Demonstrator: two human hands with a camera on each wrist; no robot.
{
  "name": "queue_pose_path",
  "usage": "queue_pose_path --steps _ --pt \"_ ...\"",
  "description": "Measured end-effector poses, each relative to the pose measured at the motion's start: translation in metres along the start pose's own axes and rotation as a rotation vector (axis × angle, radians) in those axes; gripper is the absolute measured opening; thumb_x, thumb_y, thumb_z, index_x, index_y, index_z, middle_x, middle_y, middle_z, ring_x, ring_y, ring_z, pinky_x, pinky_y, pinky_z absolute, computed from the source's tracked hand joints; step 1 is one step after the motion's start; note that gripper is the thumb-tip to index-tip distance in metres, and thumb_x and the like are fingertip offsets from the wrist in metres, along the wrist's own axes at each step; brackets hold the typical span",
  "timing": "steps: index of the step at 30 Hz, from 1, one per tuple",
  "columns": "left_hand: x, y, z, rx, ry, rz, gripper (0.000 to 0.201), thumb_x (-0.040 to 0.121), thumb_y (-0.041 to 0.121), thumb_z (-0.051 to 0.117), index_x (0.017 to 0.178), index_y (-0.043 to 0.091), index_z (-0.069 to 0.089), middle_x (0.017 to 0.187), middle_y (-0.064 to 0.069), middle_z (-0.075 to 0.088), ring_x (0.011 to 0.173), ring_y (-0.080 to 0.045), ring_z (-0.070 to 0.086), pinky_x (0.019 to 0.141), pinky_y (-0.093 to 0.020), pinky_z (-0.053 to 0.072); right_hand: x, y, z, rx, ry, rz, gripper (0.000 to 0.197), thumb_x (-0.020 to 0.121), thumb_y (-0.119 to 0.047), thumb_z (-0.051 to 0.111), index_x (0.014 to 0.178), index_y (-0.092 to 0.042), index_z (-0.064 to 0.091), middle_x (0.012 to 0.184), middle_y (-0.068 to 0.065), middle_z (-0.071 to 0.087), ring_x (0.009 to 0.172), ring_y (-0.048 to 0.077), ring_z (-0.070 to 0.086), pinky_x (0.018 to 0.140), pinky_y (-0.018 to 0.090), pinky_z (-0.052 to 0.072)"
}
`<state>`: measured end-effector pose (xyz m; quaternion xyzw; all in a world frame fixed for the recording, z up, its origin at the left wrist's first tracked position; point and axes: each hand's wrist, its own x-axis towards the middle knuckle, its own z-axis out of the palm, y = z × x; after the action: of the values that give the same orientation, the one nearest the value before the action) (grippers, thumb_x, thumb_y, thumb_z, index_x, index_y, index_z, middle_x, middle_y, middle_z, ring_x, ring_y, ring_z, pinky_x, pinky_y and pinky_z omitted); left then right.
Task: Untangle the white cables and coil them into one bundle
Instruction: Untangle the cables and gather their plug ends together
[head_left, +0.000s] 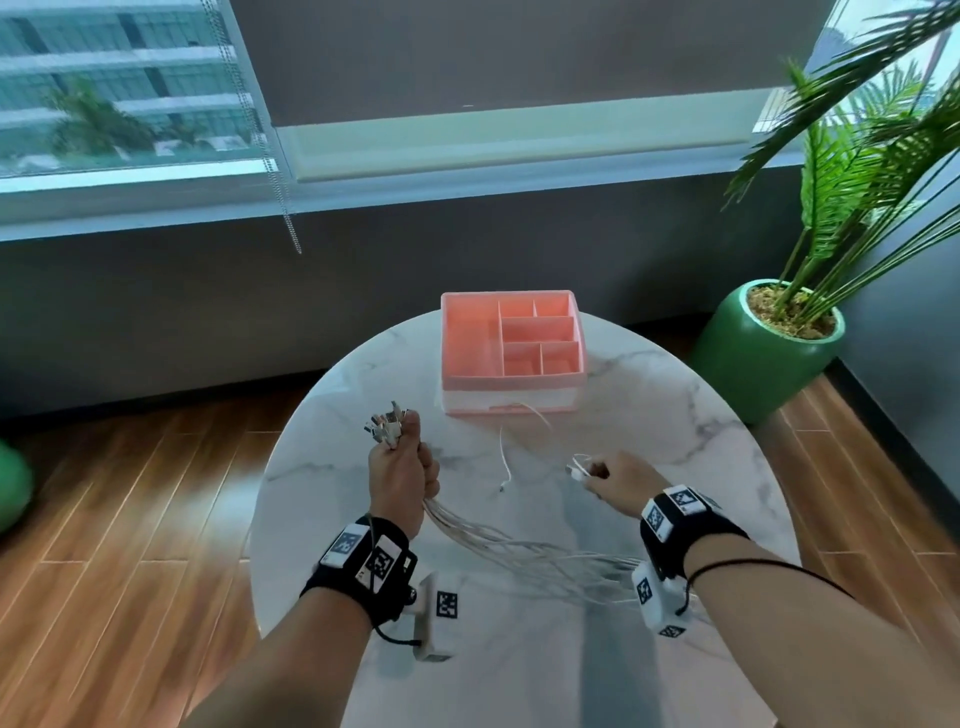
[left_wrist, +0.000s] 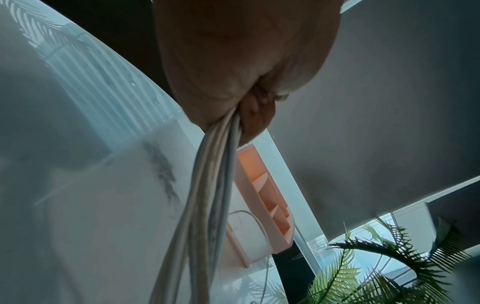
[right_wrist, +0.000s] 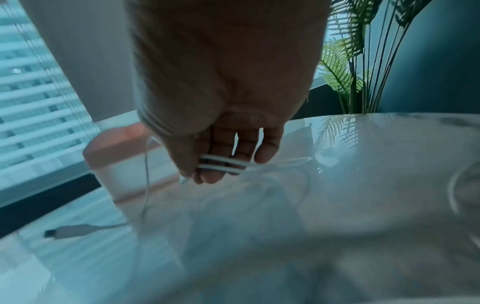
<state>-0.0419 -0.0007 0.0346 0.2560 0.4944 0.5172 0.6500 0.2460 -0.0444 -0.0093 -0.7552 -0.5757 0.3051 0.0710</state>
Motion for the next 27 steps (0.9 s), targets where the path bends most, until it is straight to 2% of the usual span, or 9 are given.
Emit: queue_pose_path --steps 4,7,10,16,20,22,24,26,27 --pt "-0.009 -0.003 0.011 0.093 -0.093 -0.021 0.043 0.1 0.039 0.056 0.067 0.021 0.036 0.049 0.008 0.03 0.039 -0.008 0.024 0.039 -0.016 0.021 -0.012 -0.021 -0.021 0.268 0.041 -0.039 0.029 0.095 -0.028 0.062 0.071 -0.013 0.066 0.054 -0.003 0.061 0.043 0.006 0.051 0.055 0.025 0.041" --pt "-0.016 -0.005 0.02 0.192 -0.168 -0.039 0.041 0.099 0.04 0.059 0.066 0.021 0.044 0.051 0.005 0.034 0.04 -0.009 0.028 0.04 -0.018 0.022 -0.018 -0.035 -0.022 0.515 0.115 -0.027 0.028 0.094 -0.024 0.065 0.082 0.001 0.069 0.057 0.002 0.061 0.048 0.014 0.053 0.051 0.026 0.043" --pt "-0.022 -0.01 0.026 0.274 -0.228 -0.061 0.038 0.099 0.038 0.06 0.068 0.017 0.05 0.055 0.001 0.042 0.043 -0.011 0.033 0.042 -0.02 0.024 -0.025 -0.048 -0.008 0.633 0.152 -0.002 0.028 0.093 -0.02 0.067 0.085 0.006 0.069 0.06 0.006 0.06 0.052 0.017 0.056 0.051 0.028 0.047" --pt "-0.023 -0.028 0.022 0.364 -0.205 -0.067 0.029 0.098 0.031 0.063 0.075 0.016 0.055 0.054 0.004 0.038 0.043 -0.011 0.031 0.042 -0.022 0.026 -0.042 -0.077 0.026 0.92 0.03 0.038 0.019 0.095 -0.01 0.063 0.101 0.007 0.065 0.069 0.011 0.063 0.06 0.023 0.066 0.064 0.037 0.057" --pt "-0.025 -0.036 0.019 0.428 -0.207 -0.061 0.021 0.093 0.022 0.071 0.078 0.011 0.06 0.05 0.003 0.037 0.041 -0.012 0.033 0.04 -0.023 0.03 -0.052 -0.098 0.03 1.128 -0.073 -0.012 0.018 0.094 -0.016 0.066 0.1 0.001 0.064 0.074 0.012 0.064 0.065 0.028 0.067 0.06 0.035 0.058" --pt "-0.025 -0.038 0.018 0.446 -0.184 -0.059 0.021 0.093 0.018 0.07 0.078 0.009 0.059 0.05 0.001 0.038 0.041 -0.013 0.034 0.039 -0.023 0.031 -0.052 -0.102 0.031 1.034 -0.076 -0.04 0.018 0.094 -0.02 0.067 0.096 -0.003 0.066 0.076 0.01 0.067 0.067 0.026 0.068 0.059 0.031 0.056" --pt "-0.022 -0.04 0.015 0.441 -0.154 -0.059 0.021 0.094 0.016 0.069 0.078 0.01 0.056 0.051 0.002 0.035 0.041 -0.013 0.033 0.039 -0.023 0.03 -0.044 -0.098 0.032 0.833 0.027 -0.045 0.01 0.095 -0.017 0.065 0.092 -0.008 0.067 0.078 0.008 0.069 0.068 0.021 0.067 0.063 0.031 0.053" --pt "-0.022 -0.039 0.011 0.411 -0.149 -0.07 0.02 0.096 0.016 0.066 0.08 0.01 0.056 0.052 0.003 0.035 0.041 -0.012 0.033 0.038 -0.021 0.029 -0.035 -0.083 0.033 0.631 0.14 -0.003 0.009 0.093 -0.012 0.06 0.099 -0.011 0.067 0.093 0.012 0.071 0.079 0.023 0.068 0.077 0.036 0.055" --pt "-0.021 -0.039 0.007 0.391 -0.147 -0.082 0.02 0.097 0.017 0.064 0.081 0.01 0.057 0.052 0.004 0.035 0.04 -0.011 0.033 0.038 -0.02 0.028 -0.032 -0.073 0.033 0.527 0.186 0.057 0.018 0.092 -0.011 0.057 0.108 -0.011 0.066 0.105 0.014 0.07 0.09 0.026 0.067 0.085 0.036 0.053"
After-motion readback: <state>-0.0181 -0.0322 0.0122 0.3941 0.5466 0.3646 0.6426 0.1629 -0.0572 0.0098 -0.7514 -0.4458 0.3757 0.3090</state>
